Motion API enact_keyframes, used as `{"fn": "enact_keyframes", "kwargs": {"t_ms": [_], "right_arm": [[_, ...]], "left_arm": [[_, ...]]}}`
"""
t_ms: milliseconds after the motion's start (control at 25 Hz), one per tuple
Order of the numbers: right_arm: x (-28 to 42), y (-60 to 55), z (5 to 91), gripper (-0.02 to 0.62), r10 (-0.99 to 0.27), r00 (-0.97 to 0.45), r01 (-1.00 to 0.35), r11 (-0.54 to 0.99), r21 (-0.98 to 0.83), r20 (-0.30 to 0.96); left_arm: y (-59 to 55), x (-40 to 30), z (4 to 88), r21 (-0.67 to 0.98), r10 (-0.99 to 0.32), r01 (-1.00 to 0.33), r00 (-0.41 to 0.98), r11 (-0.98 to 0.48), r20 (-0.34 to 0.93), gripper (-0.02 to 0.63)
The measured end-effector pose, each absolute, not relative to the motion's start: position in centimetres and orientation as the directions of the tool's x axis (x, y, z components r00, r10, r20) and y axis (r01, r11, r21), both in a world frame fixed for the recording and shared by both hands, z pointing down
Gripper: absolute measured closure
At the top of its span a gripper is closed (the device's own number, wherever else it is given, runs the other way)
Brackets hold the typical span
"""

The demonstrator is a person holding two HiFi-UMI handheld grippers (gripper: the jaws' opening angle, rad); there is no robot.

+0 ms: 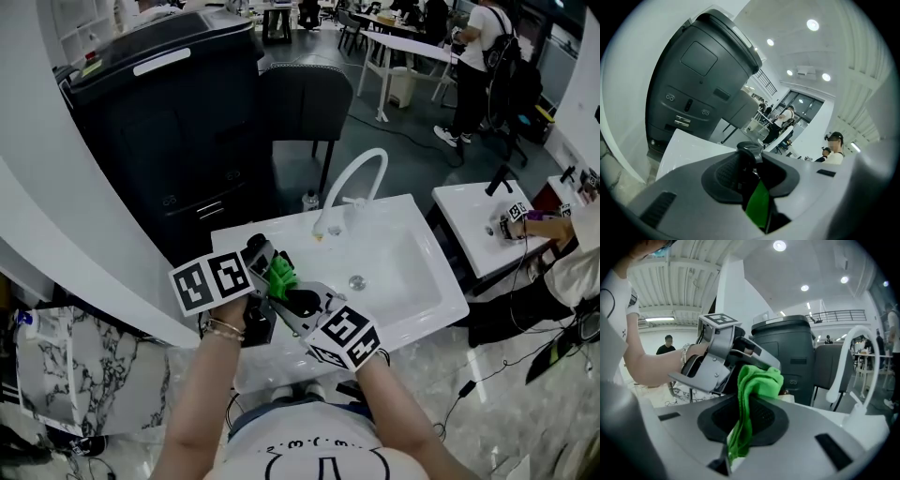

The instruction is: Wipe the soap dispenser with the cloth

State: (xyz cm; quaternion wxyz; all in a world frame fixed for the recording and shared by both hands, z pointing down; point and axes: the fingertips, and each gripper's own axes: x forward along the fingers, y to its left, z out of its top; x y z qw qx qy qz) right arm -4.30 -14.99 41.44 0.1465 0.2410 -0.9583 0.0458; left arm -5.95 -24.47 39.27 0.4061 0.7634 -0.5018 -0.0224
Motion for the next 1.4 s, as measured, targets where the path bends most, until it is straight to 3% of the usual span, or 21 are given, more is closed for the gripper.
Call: {"fn": "enact_keyframes", "kwargs": {"t_ms": [120, 720, 1160, 1400], "right_arm": [[-4.1, -14.8, 42.4, 0.546, -0.432, -0.832, -0.469, 0.883, -0.022, 0.348], [3.2, -16.5, 45.5, 0.545, -0.590, -0.656, -0.669, 0.744, 0.000, 0.470], [3.9, -16.6, 39.2, 0.546, -0.670, -0.691, -0.666, 0.736, 0.119, 0.271], [1.6, -16.2, 38.9, 0.546, -0.601, -0.755, -0.595, 0.796, 0.112, 0.261]], "left_arm": [[-24.4, -6.1, 39.0, 0.650, -0.786, -0.738, 0.505, -0.181, 0.355, 0.505], [-24.4, -5.6, 37.3, 0.554, -0.796, -0.741, 0.567, -0.379, 0.214, 0.505], [-22.3, -5.6, 35.8, 0.308, -0.767, -0.739, 0.640, -0.599, 0.045, 0.508], [-20.7, -4.3, 34.2, 0.156, -0.738, -0.730, 0.675, -0.666, 0.006, 0.510]]}}
